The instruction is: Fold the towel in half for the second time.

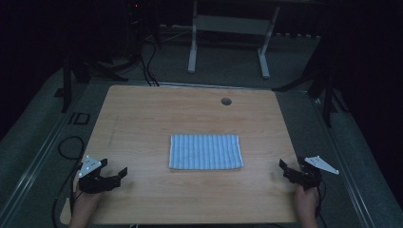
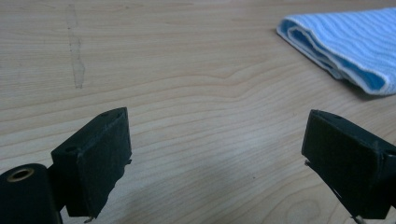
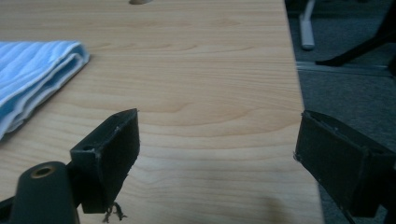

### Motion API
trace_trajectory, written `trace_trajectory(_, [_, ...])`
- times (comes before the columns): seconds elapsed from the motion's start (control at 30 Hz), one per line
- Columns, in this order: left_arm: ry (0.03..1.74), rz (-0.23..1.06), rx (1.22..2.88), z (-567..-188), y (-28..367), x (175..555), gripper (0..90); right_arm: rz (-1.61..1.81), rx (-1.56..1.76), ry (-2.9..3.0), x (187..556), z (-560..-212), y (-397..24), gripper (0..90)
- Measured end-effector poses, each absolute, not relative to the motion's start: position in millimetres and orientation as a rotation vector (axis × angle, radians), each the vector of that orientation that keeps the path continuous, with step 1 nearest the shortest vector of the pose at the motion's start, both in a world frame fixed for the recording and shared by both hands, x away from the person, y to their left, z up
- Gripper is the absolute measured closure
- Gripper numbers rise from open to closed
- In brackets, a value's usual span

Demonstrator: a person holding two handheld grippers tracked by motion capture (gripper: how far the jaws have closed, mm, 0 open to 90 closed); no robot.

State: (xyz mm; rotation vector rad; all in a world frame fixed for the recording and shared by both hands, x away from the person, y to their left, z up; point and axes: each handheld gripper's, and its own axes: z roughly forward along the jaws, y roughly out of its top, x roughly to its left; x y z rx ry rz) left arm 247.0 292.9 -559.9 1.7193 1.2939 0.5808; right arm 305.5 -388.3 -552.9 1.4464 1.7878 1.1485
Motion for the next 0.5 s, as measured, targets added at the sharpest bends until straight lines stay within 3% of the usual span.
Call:
trace_trajectory(0.23, [1.355,0.686,1.618,-555,300,242,8.4,1.126,1.515,1.734,306,-553,-394,13.5])
trace_trajectory(0.5, [1.403,0.692,1.565,-556,308,241,8.4,1.105,1.538,1.738,307,-554,-394,13.5])
